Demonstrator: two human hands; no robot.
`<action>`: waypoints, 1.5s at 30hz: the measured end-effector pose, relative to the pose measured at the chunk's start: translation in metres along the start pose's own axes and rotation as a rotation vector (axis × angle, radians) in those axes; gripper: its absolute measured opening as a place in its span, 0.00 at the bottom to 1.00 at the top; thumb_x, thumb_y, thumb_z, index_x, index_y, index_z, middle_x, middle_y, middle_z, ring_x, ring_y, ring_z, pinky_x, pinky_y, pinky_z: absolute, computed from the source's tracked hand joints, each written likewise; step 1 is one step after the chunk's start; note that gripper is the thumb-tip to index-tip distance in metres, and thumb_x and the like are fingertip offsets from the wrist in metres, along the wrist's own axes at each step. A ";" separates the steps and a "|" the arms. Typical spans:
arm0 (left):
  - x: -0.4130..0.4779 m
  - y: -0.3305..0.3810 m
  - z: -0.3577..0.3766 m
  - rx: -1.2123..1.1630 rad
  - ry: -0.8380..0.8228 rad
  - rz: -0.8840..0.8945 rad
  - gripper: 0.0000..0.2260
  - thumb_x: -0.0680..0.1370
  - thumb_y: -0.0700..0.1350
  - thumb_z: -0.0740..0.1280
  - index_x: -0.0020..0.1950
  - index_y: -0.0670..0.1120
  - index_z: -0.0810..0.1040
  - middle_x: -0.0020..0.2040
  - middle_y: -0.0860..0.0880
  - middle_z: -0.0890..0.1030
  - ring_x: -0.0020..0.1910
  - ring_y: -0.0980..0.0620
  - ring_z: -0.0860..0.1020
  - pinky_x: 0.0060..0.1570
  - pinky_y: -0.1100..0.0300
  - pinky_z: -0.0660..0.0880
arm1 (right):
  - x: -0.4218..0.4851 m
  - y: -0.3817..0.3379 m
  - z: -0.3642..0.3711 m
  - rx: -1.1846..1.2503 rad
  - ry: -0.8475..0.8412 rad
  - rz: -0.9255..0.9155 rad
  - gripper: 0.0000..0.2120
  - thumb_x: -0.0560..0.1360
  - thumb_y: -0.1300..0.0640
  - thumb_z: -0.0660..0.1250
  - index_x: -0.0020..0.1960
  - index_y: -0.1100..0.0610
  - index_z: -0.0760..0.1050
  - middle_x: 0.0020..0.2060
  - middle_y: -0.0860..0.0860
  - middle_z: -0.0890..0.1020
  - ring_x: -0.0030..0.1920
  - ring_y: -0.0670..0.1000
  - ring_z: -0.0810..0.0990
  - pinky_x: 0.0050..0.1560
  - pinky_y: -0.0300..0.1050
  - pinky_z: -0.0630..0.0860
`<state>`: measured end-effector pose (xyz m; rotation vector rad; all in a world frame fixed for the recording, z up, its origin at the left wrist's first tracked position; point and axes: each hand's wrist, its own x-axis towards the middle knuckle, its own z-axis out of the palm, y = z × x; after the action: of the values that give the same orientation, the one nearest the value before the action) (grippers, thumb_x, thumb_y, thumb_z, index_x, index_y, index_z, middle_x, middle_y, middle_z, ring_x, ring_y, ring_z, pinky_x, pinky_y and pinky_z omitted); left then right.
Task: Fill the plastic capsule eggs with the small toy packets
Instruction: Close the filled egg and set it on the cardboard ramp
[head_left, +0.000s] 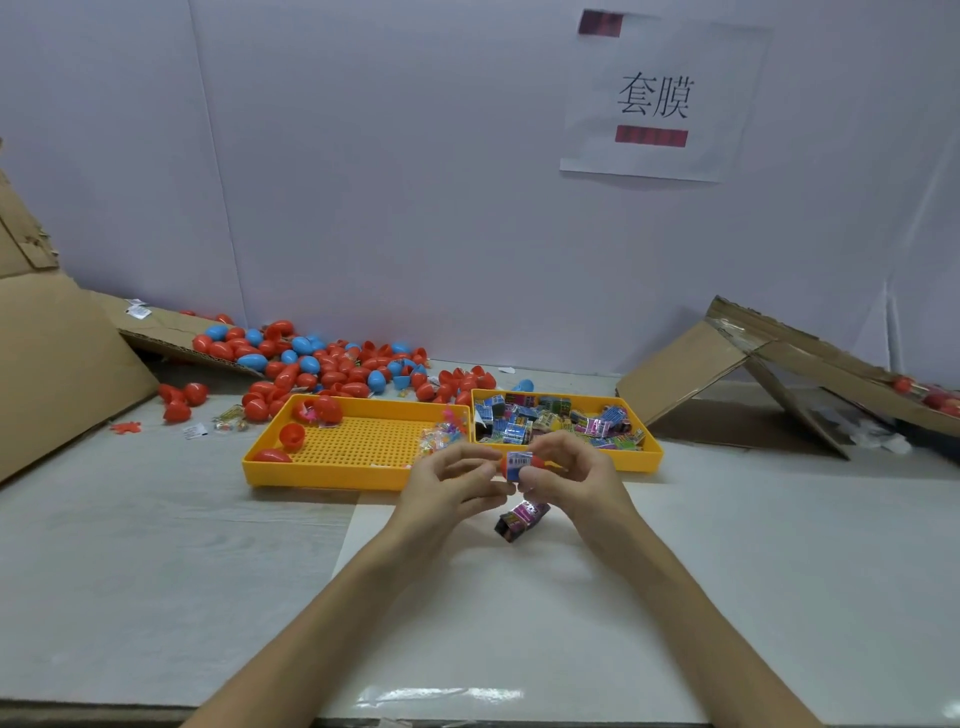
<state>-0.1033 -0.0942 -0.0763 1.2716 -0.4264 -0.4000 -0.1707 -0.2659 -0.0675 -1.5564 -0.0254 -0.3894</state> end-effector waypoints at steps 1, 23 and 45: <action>0.000 0.000 0.000 0.047 0.031 0.023 0.04 0.80 0.38 0.69 0.54 0.43 0.82 0.49 0.42 0.85 0.45 0.45 0.87 0.43 0.60 0.82 | 0.002 -0.002 -0.003 0.084 0.023 0.061 0.14 0.67 0.57 0.78 0.51 0.55 0.80 0.42 0.53 0.84 0.41 0.55 0.84 0.42 0.45 0.81; -0.005 -0.020 -0.002 0.948 -0.062 0.313 0.14 0.76 0.40 0.73 0.57 0.54 0.75 0.44 0.58 0.78 0.42 0.62 0.77 0.41 0.72 0.72 | 0.032 0.003 -0.038 -0.516 0.140 0.066 0.13 0.80 0.53 0.68 0.37 0.54 0.80 0.28 0.49 0.78 0.26 0.45 0.72 0.28 0.39 0.70; 0.000 -0.021 0.001 0.900 -0.037 0.267 0.15 0.73 0.36 0.74 0.55 0.50 0.75 0.41 0.53 0.79 0.38 0.58 0.78 0.38 0.71 0.73 | 0.015 0.026 -0.025 -0.731 0.136 0.107 0.08 0.75 0.57 0.74 0.37 0.55 0.82 0.33 0.51 0.83 0.34 0.45 0.77 0.36 0.40 0.74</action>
<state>-0.1053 -0.0999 -0.0963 2.0412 -0.8505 0.0226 -0.1551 -0.2941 -0.0898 -2.2332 0.3386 -0.4446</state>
